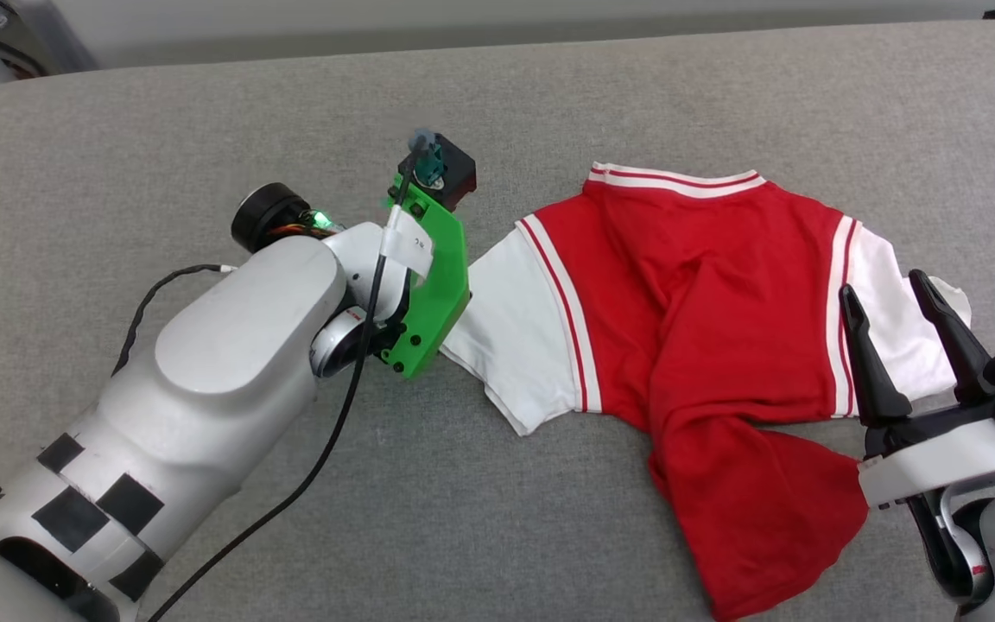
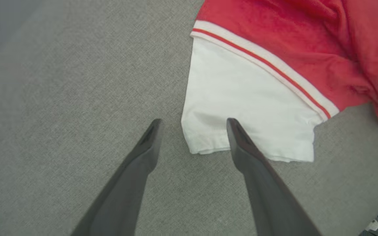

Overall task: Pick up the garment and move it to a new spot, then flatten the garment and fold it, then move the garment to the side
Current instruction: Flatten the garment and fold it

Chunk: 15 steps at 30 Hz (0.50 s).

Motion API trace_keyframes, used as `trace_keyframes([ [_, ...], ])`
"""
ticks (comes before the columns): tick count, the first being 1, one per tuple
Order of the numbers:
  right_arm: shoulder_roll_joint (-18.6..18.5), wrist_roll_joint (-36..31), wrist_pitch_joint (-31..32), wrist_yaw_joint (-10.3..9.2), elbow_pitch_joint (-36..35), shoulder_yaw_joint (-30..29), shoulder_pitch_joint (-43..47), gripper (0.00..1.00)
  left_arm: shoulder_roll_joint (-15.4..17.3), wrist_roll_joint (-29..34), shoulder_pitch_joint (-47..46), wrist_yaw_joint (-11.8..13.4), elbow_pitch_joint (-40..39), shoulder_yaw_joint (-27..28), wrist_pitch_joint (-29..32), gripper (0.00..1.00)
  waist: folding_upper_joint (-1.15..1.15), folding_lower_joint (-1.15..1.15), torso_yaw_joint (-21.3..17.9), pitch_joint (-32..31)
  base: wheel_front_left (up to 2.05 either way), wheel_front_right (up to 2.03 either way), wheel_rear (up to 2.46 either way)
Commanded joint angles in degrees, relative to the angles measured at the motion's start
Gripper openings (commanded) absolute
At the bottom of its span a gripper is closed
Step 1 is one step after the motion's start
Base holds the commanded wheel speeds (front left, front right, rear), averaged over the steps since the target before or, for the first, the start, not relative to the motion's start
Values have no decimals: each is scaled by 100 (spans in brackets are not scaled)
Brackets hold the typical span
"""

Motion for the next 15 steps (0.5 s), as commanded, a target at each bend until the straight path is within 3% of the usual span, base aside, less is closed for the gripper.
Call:
trace_keyframes([
  [1,23,-9,-18,-4,26,32,-137,100,53,-95,-106,-16,117,-106,26,100,0,0,-192,198,0,0,0],
  [8,76,16,-48,-4,162,128,-378,100,210,-192,-127,-16,736,-1050,-60,100,0,0,-433,522,0,0,0],
  [13,80,24,-57,-4,227,114,-404,100,172,-435,-48,-16,900,-1299,-305,100,0,0,-417,589,0,0,0],
  [14,79,18,-58,-4,250,107,-406,100,177,-441,-50,-16,888,-1371,-356,12,0,0,-399,578,0,0,0],
  [15,78,13,-59,-4,267,101,-408,100,183,-476,-39,-16,870,-1415,-386,0,0,0,-378,556,0,0,0],
])
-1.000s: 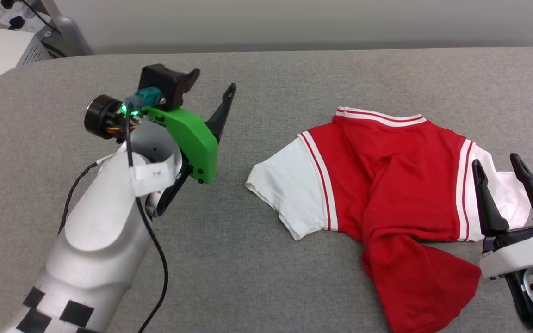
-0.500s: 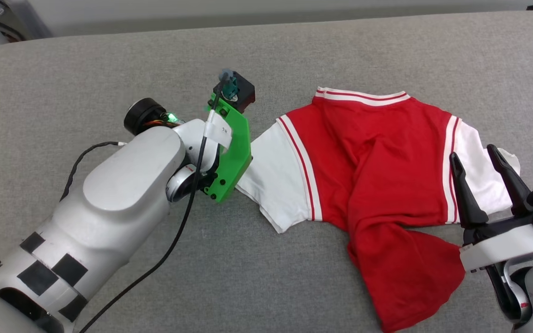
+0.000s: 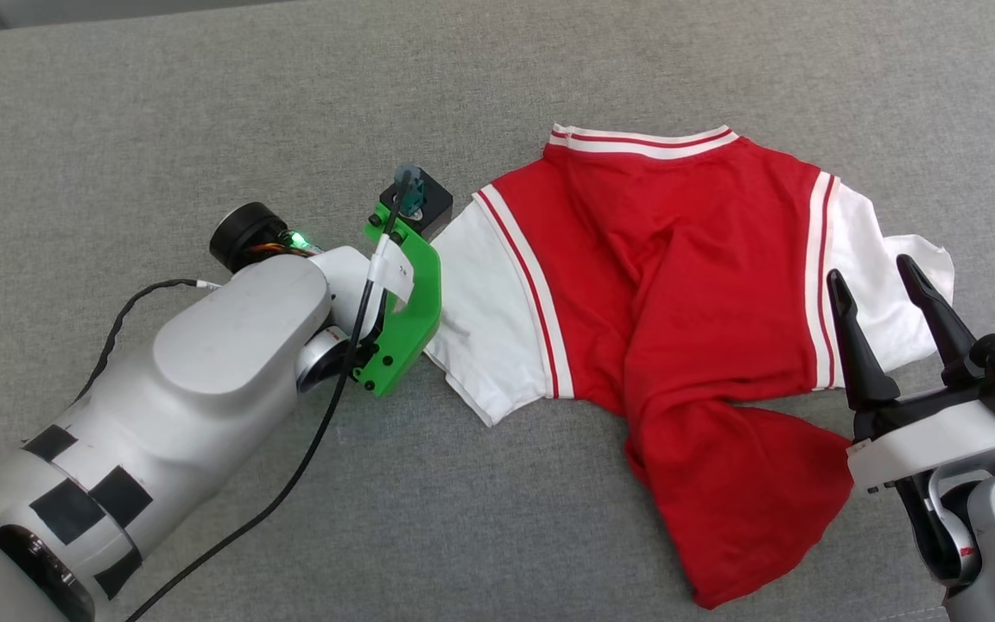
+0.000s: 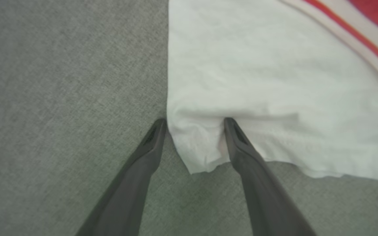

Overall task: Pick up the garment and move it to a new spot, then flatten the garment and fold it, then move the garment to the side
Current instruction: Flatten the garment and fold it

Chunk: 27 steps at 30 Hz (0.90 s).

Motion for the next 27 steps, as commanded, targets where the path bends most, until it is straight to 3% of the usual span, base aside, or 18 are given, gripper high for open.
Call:
trace_keyframes([
  [1,12,8,-49,-4,20,-20,-97,100,-4,-128,269,-15,79,-237,-21,0,0,0,55,-61,0,0,0],
  [9,-12,-5,-51,-4,62,-250,169,100,477,-471,140,-15,-384,-265,-718,0,0,0,417,-482,0,0,0],
  [19,-64,12,-52,-4,148,-333,301,100,1452,-992,194,-15,-300,-81,-751,0,0,0,622,-626,0,0,0],
  [27,-127,15,-52,-4,226,-397,314,100,1704,-1192,609,124,230,-57,-798,0,0,0,532,-553,0,0,0],
])
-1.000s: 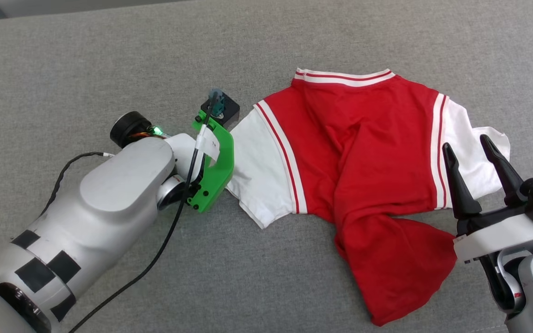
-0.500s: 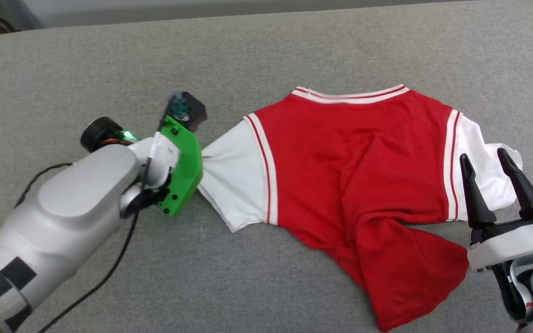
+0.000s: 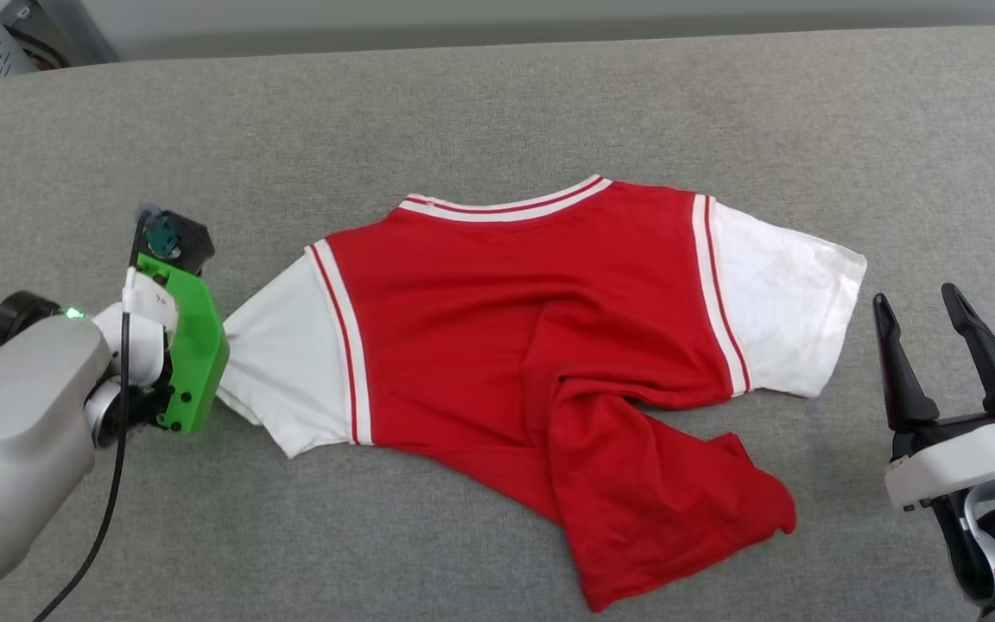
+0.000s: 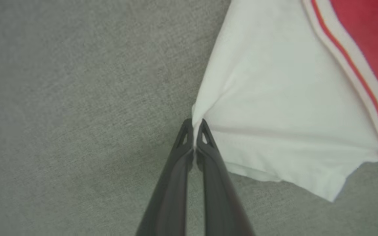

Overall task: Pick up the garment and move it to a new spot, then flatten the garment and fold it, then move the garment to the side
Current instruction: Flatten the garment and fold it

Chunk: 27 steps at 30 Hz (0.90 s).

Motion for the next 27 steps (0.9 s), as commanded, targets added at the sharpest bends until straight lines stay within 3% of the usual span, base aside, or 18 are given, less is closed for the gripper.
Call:
trace_keyframes([
  [1,-21,14,-28,-4,8,-8,61,100,20,-82,150,57,108,3,-52,0,0,0,-34,34,0,0,0],
  [6,-61,7,-24,-4,-7,-18,55,100,-172,-130,350,107,419,32,-351,0,0,0,-51,15,0,0,0],
  [7,-70,1,-21,-4,-2,-20,57,100,-218,-105,373,114,471,37,-468,100,0,0,-43,-18,0,0,0],
  [12,-112,39,-21,-4,-54,-67,75,100,-382,30,457,283,531,252,-1537,100,0,0,19,-280,0,0,0],
  [15,-183,30,-22,-4,-157,-208,48,100,-401,70,538,679,441,652,-2733,100,0,0,80,-439,0,0,0],
  [19,-312,8,30,-4,-326,-338,-77,100,-336,192,807,1125,189,895,-3769,100,0,0,173,-591,0,0,0],
  [27,-857,190,604,-4,-591,-498,-660,100,-117,737,1394,2272,-1173,1601,-4252,100,0,0,413,-692,0,0,0],
])
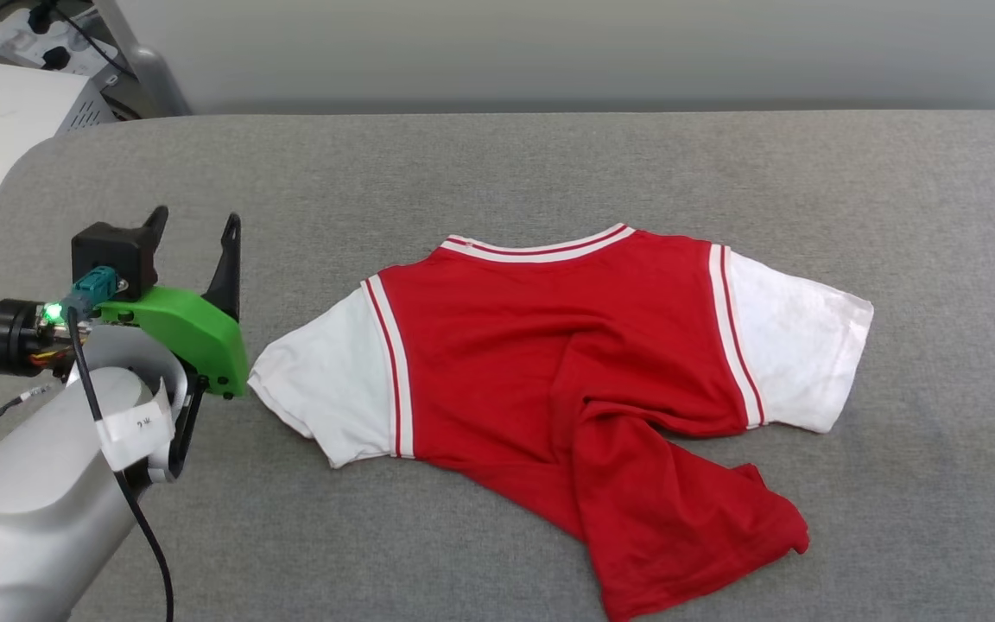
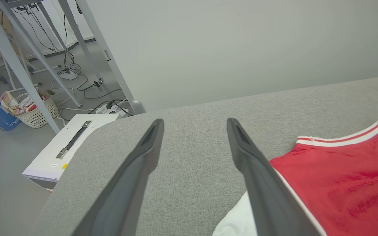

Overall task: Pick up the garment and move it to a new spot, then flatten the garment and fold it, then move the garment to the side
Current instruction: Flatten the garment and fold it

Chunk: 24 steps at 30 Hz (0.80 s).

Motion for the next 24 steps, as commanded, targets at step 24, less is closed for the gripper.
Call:
trace_keyframes([
  [24,-1941,2934,5115,-4,1220,1898,-2171,100,-1240,2857,2866,789,-2864,3058,-36,100,0,0,633,873,0,0,0],
])
